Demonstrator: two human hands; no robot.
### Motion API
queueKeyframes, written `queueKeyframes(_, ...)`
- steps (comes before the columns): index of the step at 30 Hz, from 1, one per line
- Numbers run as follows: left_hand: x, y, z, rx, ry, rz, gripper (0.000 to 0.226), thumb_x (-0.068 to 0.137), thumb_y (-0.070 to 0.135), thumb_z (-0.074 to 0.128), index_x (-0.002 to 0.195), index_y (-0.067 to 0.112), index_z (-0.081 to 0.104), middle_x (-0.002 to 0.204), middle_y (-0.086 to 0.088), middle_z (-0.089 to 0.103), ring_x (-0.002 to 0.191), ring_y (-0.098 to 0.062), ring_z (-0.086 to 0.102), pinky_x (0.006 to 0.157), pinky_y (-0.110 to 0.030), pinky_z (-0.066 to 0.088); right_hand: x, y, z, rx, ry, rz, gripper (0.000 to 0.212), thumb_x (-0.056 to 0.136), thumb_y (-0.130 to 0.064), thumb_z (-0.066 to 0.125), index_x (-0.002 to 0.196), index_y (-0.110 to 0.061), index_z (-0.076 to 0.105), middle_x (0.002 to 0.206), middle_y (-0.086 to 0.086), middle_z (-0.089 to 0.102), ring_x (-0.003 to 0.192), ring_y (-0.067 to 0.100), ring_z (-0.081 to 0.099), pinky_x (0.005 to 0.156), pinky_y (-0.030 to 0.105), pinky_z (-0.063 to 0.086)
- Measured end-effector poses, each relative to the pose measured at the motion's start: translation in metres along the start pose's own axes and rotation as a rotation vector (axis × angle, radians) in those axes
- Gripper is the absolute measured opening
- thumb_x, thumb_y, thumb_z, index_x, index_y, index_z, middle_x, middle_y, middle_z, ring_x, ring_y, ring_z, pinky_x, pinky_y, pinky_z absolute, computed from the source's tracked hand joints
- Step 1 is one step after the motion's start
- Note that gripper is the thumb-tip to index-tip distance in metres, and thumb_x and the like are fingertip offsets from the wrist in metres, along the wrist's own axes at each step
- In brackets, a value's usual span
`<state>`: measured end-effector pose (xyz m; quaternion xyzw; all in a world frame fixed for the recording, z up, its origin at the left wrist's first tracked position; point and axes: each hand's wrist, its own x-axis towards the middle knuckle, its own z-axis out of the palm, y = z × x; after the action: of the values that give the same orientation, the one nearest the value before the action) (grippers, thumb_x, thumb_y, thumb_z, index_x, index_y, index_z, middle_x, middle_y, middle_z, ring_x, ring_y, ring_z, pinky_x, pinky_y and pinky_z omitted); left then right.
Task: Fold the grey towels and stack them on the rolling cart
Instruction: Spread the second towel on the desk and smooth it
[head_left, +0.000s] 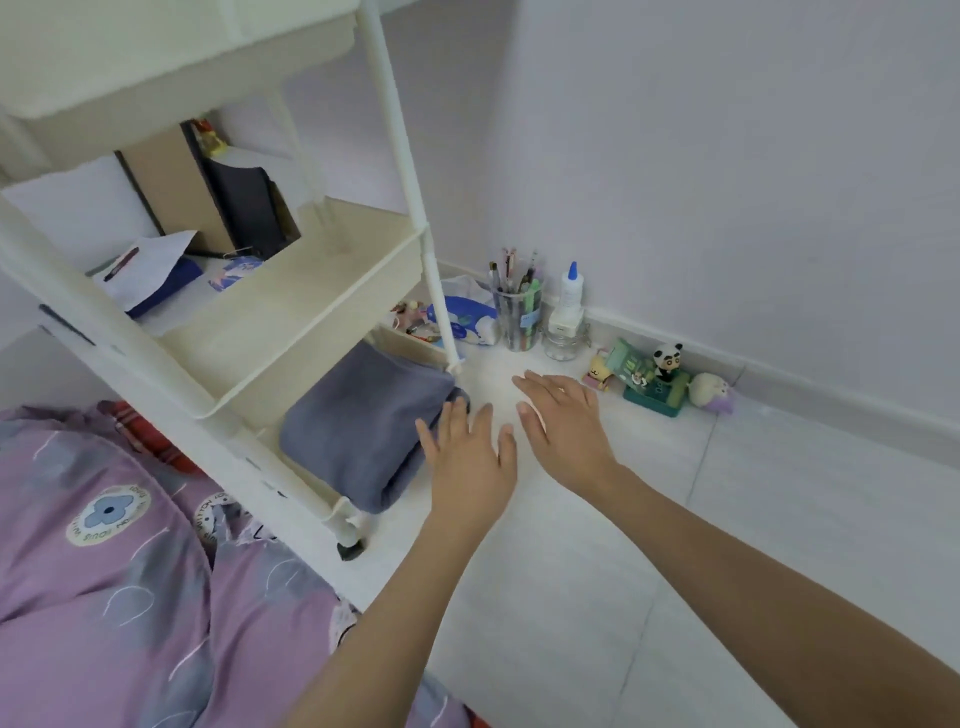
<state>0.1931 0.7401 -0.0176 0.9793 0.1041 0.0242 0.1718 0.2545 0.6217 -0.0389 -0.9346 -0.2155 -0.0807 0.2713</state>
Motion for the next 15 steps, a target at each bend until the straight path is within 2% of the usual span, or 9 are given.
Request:
queueKeyframes(1,-0.005,0.019,0.004,-0.011,-0.033,0.073,0.069,0.09,0.05,0.005,0.141,0.02,0.041,0.152,-0.008,0.032,0.145,-0.02,0.017,0.115,-0.048,-0.007,-0.016,0.012,-0.013,0.023,0.054,0.059,0.061,0.09,-0.045,0.017,0.132,-0.018,0.053,0.137,0.001,0.052,0.128,0.023,0.04,0.103,0.029,0.017)
queueKeyframes(3,-0.015,0.057,0.018,-0.043,-0.115,0.202,0.052,0.099,0.039,0.016,0.137,0.02,0.046,0.147,-0.004,0.041,0.141,-0.016,0.025,0.115,-0.049,-0.004,-0.052,0.038,-0.042,0.055,0.165,0.178,0.057,0.091,-0.043,0.021,0.126,-0.017,0.058,0.129,0.0,0.059,0.121,0.025,0.047,0.098,0.033,0.025)
queueKeyframes(5,-0.027,0.086,0.027,-0.11,-0.177,0.281,0.042,0.102,0.03,0.026,0.135,0.018,0.049,0.143,0.0,0.045,0.139,-0.014,0.03,0.116,-0.047,-0.003,-0.083,0.057,-0.064,0.064,0.239,0.267,0.054,0.092,-0.041,0.023,0.12,-0.016,0.061,0.119,0.001,0.064,0.111,0.025,0.053,0.092,0.028,0.025)
queueKeyframes(9,-0.071,0.168,0.052,-0.225,-0.335,0.478,0.038,0.102,0.027,0.029,0.131,0.017,0.051,0.137,0.003,0.05,0.133,-0.011,0.036,0.118,-0.041,0.001,-0.173,0.102,-0.116,0.011,0.388,0.469,0.052,0.092,-0.04,0.023,0.119,-0.017,0.062,0.114,-0.001,0.066,0.108,0.022,0.055,0.092,0.023,0.022)
queueKeyframes(15,-0.161,0.283,0.091,-0.24,-0.542,0.765,0.038,0.103,0.029,0.029,0.132,0.017,0.051,0.134,0.002,0.053,0.129,-0.012,0.042,0.118,-0.039,0.005,-0.315,0.154,-0.177,-0.042,0.582,0.746,0.052,0.091,-0.041,0.022,0.119,-0.02,0.061,0.113,-0.005,0.065,0.109,0.017,0.057,0.093,0.022,0.023)
